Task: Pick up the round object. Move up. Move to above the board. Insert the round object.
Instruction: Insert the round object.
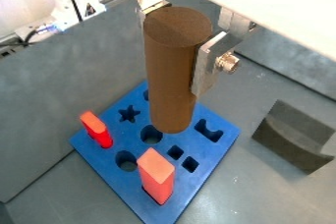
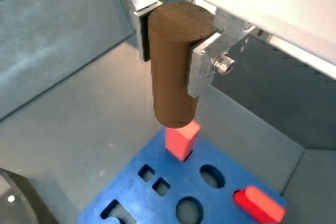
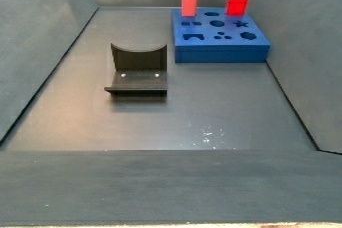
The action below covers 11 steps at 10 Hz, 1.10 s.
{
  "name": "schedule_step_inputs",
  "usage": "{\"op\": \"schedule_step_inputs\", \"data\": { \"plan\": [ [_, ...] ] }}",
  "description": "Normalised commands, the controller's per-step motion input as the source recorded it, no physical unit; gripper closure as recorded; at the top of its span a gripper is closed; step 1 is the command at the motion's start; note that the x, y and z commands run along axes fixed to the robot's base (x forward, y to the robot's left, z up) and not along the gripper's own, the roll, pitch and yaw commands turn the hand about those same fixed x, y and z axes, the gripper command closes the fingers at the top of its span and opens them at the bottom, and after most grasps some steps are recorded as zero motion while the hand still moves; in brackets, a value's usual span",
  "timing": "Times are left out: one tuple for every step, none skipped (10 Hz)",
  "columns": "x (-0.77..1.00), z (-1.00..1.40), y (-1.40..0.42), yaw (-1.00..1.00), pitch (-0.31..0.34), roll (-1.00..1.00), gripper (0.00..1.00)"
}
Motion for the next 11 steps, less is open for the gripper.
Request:
{"op": "schedule_step_inputs", "data": {
  "plan": [
    [-0.13, -1.00, 0.25, -0.07, 0.000, 0.00, 1.00],
    [-0.26, -1.00, 0.33, -0.12, 0.000, 0.00, 1.00],
    [-0.27, -1.00, 0.34, -0.11, 0.000, 0.00, 1.00],
    [-0.27, -1.00, 0.35, -0.11, 0.000, 0.00, 1.00],
    [-0.24, -1.00, 0.31, -0.08, 0.000, 0.00, 1.00],
    [-0.35, -1.00, 0.26, -0.04, -0.034, -0.08, 1.00],
    [-0.45, -1.00, 0.23, -0.02, -0.091, -0.19, 1.00],
    [-0.44, -1.00, 0.15, 0.00, -0.109, -0.20, 1.00],
    [-0.42, -1.00, 0.12, 0.00, -0.131, -0.16, 1.00],
    [-0.30, -0.96, 0.01, 0.00, -0.117, -0.21, 1.00],
    [-0.14, -0.88, 0.00, 0.00, -0.114, -0.24, 1.00]
  ]
}}
